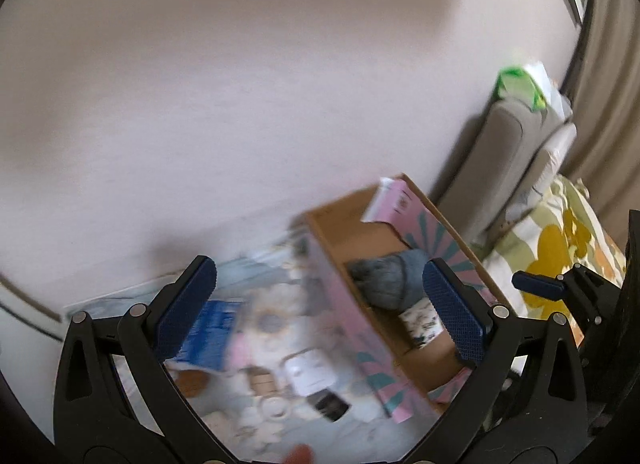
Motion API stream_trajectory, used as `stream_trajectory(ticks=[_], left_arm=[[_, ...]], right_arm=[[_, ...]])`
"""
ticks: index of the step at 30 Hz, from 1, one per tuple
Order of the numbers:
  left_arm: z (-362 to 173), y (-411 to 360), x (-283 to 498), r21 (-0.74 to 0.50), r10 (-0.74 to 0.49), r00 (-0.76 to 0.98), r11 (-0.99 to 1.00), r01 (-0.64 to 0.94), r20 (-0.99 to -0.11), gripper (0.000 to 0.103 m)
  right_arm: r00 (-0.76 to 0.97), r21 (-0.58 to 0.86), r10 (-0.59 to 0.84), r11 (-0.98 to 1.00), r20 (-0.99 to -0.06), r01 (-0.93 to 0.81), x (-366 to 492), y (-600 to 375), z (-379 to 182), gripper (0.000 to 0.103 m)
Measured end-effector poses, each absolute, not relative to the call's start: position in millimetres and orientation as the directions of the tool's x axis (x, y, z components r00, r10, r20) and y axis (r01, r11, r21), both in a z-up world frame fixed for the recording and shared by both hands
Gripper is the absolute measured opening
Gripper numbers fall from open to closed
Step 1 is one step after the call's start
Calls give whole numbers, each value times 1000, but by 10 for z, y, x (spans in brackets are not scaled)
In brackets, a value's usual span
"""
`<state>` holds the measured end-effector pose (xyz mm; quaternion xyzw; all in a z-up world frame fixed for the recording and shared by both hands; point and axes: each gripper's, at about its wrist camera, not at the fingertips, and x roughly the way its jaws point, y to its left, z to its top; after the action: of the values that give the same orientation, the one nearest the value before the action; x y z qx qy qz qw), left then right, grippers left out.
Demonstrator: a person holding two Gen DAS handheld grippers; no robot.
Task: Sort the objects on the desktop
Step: 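Carry both items into the cardboard box and open both tools, then return both tools over the table toward the remaining items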
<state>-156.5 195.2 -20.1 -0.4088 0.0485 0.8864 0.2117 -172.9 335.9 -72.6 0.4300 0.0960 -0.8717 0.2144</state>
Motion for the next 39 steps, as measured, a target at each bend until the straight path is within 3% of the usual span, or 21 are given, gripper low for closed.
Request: stream_trajectory(ticks=[6, 20, 29, 39], left_arm=[[49, 1247, -1493, -140, 344, -613, -924, -356, -711, 103], [193, -87, -1229, -97, 260, -681, -958, -269, -685, 103], [-564, -318, -1023, -139, 263, -564, -958, -252, -783, 103], [-1759, -41, -905, -229, 334, -375, -927, -298, -865, 100]], right_arm=[[-546, 36, -325, -880, -772, 473, -1659, 3090, -539, 85], [-478, 52, -401, -806, -782, 590, -1636, 2396, -381, 85], [-322, 125, -403, -768, -857, 629, -1607, 1978, -934, 85], [-212, 34, -301, -643, -930, 765, -1578, 1673, -1599, 85]])
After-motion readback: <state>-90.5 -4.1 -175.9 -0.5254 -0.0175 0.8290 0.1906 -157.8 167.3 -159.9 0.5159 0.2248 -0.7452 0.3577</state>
